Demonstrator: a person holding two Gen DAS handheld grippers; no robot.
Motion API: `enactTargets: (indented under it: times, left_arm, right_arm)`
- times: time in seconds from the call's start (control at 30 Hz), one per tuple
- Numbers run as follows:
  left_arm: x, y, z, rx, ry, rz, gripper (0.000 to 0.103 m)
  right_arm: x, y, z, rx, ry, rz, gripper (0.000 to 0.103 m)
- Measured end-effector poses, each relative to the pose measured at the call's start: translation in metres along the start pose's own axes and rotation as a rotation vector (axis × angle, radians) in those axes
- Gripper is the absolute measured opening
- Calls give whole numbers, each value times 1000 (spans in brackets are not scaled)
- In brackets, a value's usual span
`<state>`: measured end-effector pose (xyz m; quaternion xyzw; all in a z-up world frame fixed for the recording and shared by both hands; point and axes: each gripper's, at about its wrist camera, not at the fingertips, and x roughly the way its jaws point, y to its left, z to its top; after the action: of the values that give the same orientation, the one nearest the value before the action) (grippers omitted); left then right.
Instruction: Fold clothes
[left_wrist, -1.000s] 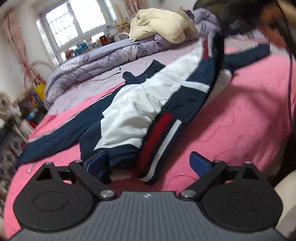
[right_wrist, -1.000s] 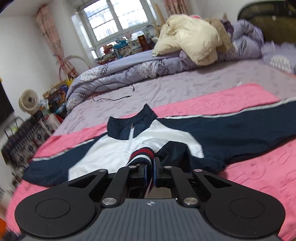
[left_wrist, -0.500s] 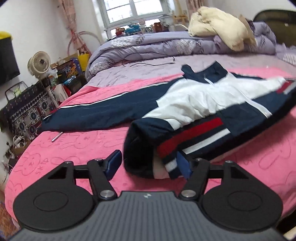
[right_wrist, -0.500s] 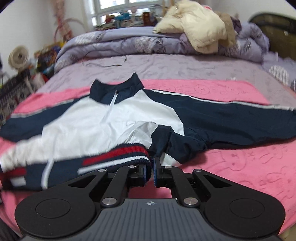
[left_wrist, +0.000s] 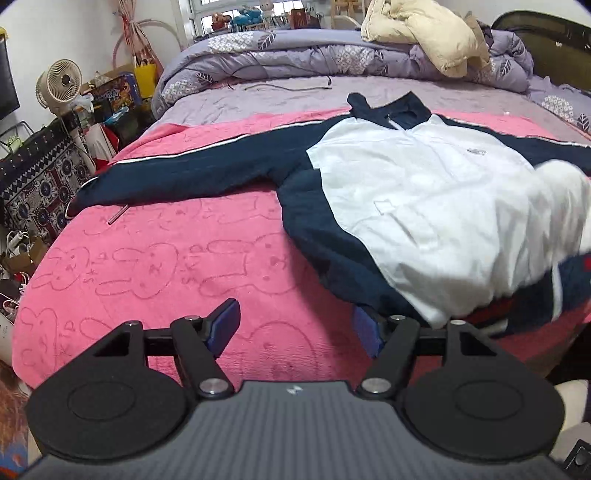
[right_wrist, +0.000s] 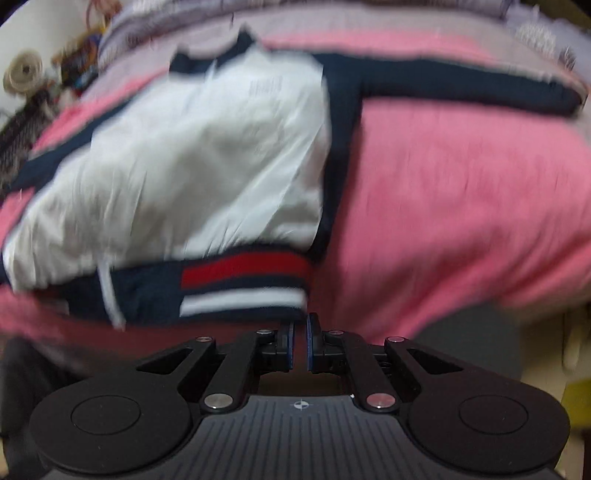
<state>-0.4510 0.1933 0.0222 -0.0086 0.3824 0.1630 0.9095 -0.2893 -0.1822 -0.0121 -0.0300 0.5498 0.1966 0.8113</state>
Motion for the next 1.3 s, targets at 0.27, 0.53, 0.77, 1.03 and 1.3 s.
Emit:
enactTargets:
  times: [0.27,0.53,0.77,1.03,1.3]
  left_arm:
    - [22,-1,4,-4,58,-8,81]
    - [19,23,-5,-110,78,-238,81]
    - [18,24,-17,-136,90,-494,93]
    - [67,-16,-6,-212,66,-527,57]
    - [43,0,6,-168,381,-710,48]
  right_arm:
    - [-7,-3,-24,-96,59,13,26]
    - [-2,-22,6,-55,-210,143,73]
    - [34,-22,16,-12,-177,166,71]
    - [19,-28,12,42,-117,256,20]
    - [-30,-39,8,3,-34,322,24]
